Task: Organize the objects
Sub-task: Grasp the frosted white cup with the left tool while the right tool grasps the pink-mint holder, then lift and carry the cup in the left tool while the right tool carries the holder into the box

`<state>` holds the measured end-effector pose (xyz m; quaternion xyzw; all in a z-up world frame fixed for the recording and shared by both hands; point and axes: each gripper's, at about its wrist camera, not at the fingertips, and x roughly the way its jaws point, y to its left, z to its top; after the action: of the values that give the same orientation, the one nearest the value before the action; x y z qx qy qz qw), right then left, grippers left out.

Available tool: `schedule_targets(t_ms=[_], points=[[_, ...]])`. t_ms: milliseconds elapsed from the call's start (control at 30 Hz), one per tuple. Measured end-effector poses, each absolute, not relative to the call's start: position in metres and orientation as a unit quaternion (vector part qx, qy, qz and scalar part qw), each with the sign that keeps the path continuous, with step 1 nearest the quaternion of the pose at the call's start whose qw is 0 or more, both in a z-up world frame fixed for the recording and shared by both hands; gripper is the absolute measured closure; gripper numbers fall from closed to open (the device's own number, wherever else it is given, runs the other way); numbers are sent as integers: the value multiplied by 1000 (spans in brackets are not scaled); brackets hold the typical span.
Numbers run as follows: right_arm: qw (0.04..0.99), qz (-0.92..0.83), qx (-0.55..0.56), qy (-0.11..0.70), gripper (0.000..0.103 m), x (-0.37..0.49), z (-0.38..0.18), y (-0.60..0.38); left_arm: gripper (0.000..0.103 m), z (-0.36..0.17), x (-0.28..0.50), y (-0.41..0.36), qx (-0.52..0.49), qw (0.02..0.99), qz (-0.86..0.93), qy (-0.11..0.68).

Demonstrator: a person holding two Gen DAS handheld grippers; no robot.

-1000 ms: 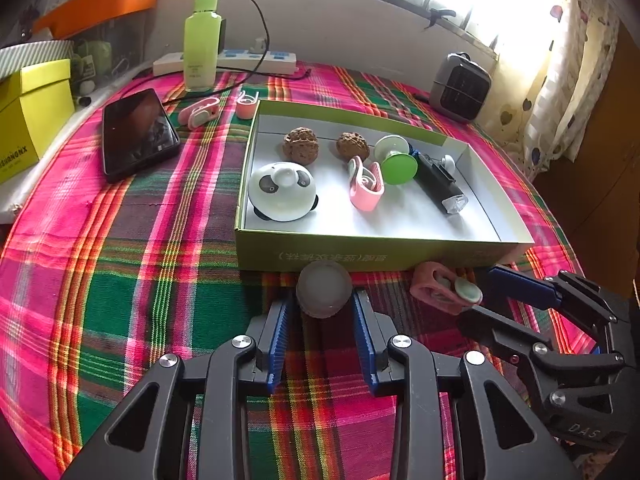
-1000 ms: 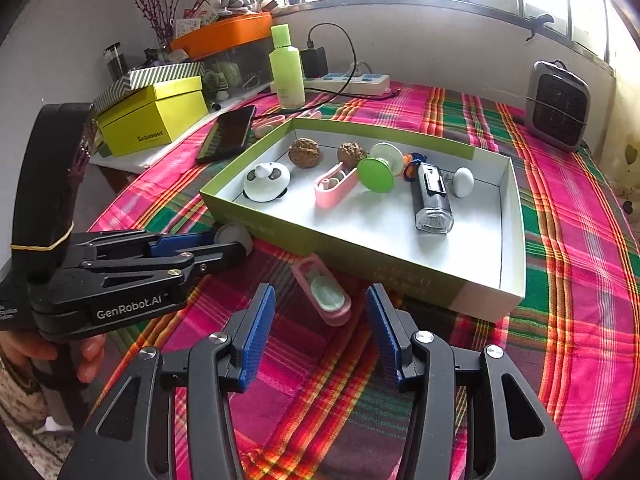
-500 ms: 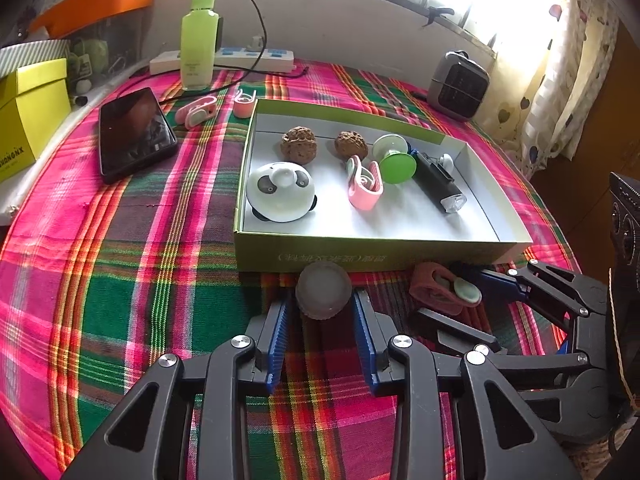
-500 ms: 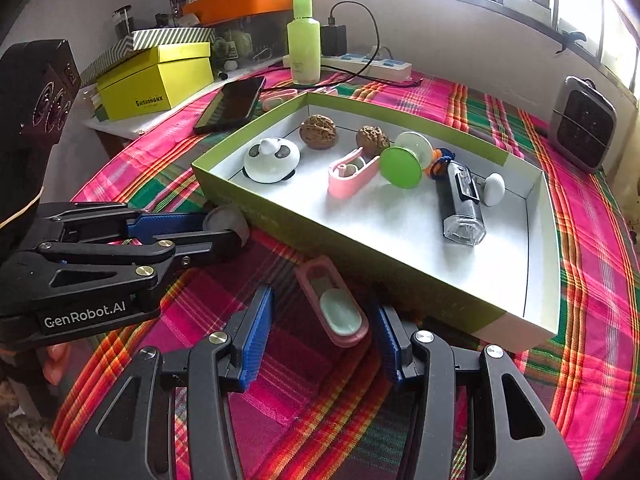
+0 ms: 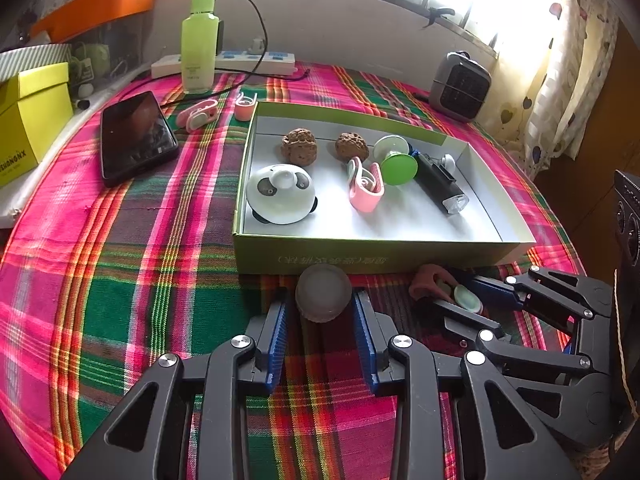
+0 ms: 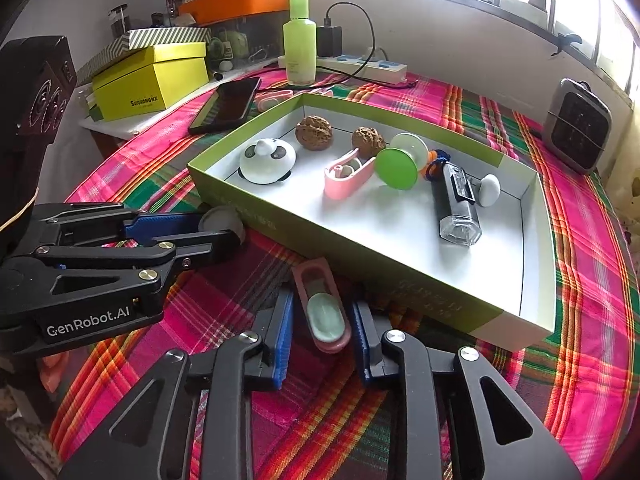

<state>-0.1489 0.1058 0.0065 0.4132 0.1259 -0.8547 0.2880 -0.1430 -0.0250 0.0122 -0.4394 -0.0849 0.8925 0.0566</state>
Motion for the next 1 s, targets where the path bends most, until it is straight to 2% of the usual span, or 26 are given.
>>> schedule_targets(t_ms=[200,1000], points=[[290,-854,414,123,84,-149,6,107,74,12,-143,-24,-439,53,892,-87],[296,-851,419,110,84,-146,6,108,77,13,-142,-26,-440,52,892,-87]])
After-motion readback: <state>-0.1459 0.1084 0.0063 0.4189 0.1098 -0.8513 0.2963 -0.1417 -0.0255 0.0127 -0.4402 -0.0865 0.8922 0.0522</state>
